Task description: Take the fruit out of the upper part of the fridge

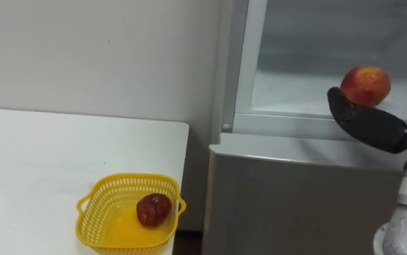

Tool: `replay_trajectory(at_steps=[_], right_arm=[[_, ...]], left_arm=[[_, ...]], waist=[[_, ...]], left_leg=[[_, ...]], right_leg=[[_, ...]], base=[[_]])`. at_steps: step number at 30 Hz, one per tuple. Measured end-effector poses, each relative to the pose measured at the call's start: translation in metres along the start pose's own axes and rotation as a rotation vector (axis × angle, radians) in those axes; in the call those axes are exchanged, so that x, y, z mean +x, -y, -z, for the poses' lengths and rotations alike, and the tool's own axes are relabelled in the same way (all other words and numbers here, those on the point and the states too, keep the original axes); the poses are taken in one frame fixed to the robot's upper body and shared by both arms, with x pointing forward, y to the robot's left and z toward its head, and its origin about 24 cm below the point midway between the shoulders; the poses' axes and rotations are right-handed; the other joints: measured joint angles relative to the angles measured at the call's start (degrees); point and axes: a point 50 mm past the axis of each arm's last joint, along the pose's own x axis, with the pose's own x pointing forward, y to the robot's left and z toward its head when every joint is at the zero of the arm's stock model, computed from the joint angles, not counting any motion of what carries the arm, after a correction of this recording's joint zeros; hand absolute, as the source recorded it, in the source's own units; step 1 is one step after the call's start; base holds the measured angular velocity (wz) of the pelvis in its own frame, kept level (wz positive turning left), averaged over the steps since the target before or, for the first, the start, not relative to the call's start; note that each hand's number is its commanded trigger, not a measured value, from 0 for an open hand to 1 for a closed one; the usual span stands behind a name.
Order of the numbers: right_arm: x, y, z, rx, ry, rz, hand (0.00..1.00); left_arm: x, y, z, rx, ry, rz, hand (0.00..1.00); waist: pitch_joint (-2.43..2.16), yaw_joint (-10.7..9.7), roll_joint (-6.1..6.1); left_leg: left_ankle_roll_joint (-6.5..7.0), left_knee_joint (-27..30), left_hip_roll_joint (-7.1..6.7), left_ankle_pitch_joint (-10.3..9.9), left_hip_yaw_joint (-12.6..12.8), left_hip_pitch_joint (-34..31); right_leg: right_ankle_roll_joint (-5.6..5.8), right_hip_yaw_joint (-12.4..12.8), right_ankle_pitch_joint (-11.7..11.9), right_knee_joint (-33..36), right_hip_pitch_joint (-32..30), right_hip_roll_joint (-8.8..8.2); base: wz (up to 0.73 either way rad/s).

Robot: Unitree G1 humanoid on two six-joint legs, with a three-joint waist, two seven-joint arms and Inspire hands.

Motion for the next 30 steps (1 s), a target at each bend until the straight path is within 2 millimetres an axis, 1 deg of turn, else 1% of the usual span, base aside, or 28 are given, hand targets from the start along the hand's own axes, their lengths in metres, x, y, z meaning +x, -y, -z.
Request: replay_trajectory(at_steps=[1, 3, 4, 6, 8, 9, 12, 15, 20, 25, 27, 29, 30], right_arm=[[0.002, -0.001, 0.000, -0.002, 0.003, -0.005, 0.00], [0.013, -0.002, -0.004, 0.000, 0.016, -0.009, 0.00], [0.015, -0.002, -0.004, 0.002, 0.015, -0.009, 0.00], [0.023, 0.000, -0.003, -0.009, 0.012, -0.012, 0.00], [0.027, 0.000, -0.005, -0.017, 0.024, -0.020, 0.00], [0.030, 0.000, -0.004, -0.028, 0.025, -0.025, 0.00], [0.034, 0.000, -0.002, -0.038, 0.007, -0.031, 0.00], [0.040, -0.005, 0.003, -0.048, -0.023, -0.045, 0.00], [0.040, -0.007, 0.016, -0.094, -0.091, -0.080, 0.00], [0.040, -0.006, 0.025, -0.128, -0.129, -0.107, 0.00], [0.039, -0.007, 0.027, -0.132, -0.140, -0.121, 0.00], [0.038, -0.007, 0.034, -0.146, -0.166, -0.134, 0.00], [0.036, -0.007, 0.038, -0.154, -0.184, -0.144, 0.00]], left_arm=[[0.000, 0.000, 0.000, 0.000, -0.001, -0.001, 0.00], [0.000, 0.000, 0.002, 0.001, -0.004, -0.001, 0.00], [0.000, -0.001, 0.002, 0.001, -0.003, -0.001, 0.00], [0.000, -0.002, 0.002, 0.002, -0.001, -0.006, 0.00], [-0.001, -0.005, 0.004, 0.005, -0.006, -0.013, 0.00], [-0.001, -0.006, 0.005, 0.007, -0.010, -0.017, 0.00], [-0.001, -0.010, 0.006, 0.010, -0.015, -0.026, 0.00], [-0.002, -0.010, 0.011, 0.012, -0.023, -0.027, 0.00], [-0.002, -0.012, 0.012, 0.008, -0.025, -0.032, 0.00], [-0.003, -0.015, 0.014, -0.015, -0.033, -0.040, 0.00], [-0.003, -0.017, 0.013, -0.024, -0.031, -0.044, 0.00], [-0.003, -0.018, 0.011, -0.023, -0.024, -0.044, 0.00], [-0.003, -0.018, 0.010, -0.022, -0.016, -0.045, 0.00]], waist=[[0.04, 0.00, -0.11], [0.29, -0.21, -0.72], [0.25, -0.22, -0.91], [0.04, -0.08, -1.73], [0.04, -0.11, -2.12], [-0.04, -0.14, -2.28], [-0.12, -0.05, -2.39], [-0.01, -0.08, -2.24], [-0.17, 0.01, -2.55], [-0.09, 1.06, -3.33], [-0.16, 1.15, -3.66], [-0.20, 1.25, -3.74], [-0.13, 1.42, -3.72]], left_leg=[[0.00, -0.01, 0.00, 0.00, 0.00, -0.05], [-0.01, 0.00, 0.02, 0.01, -0.02, -0.09], [-0.01, 0.01, 0.01, 0.01, -0.02, -0.06], [-0.01, 0.03, 0.02, 0.00, -0.02, -0.20], [-0.02, 0.02, 0.03, 0.00, -0.10, -0.37], [-0.02, 0.00, 0.03, -0.01, -0.18, -0.48], [-0.02, -0.02, 0.03, -0.01, -0.28, -0.67], [-0.02, 0.29, 0.03, -0.01, -0.36, -0.88], [-0.05, 0.64, 0.02, 0.05, -1.30, -1.96], [-0.04, 0.88, -0.01, 0.06, -1.47, -2.15], [-0.04, 1.13, -0.09, 0.06, -1.94, -2.45], [-0.03, 1.82, -0.13, 0.04, -2.21, -2.94], [-0.03, 1.86, -0.16, 0.04, -2.33, -3.01]], right_leg=[[0.00, -0.07, 0.00, 0.02, 0.03, -0.01], [0.00, -0.20, 0.00, -0.01, -0.04, 0.00], [0.00, -0.24, 0.00, -0.02, -0.06, -0.01], [0.00, -0.31, 0.00, -0.05, -0.04, -0.02], [0.00, -0.54, 0.00, -0.05, -0.04, -0.02], [0.00, -0.80, 0.00, -0.04, -0.04, -0.07], [0.00, -1.19, 0.00, 0.00, -0.04, -0.10], [0.00, -1.31, 0.00, 0.10, -0.05, -0.15], [0.01, -2.31, 0.00, 0.95, -1.01, -0.30], [0.01, -2.75, 0.00, 0.88, -0.96, -0.36], [0.01, -2.86, 0.00, 0.86, -0.94, -0.37], [0.01, -2.90, 0.00, 0.79, -0.92, -0.38], [0.01, -2.87, 0.00, 0.79, -0.92, -0.38]], base=[[0.00], [0.00], [0.00], [0.00], [0.05], [0.09], [0.07], [0.01], [0.07], [0.02], [0.09], [0.09], [0.07]])
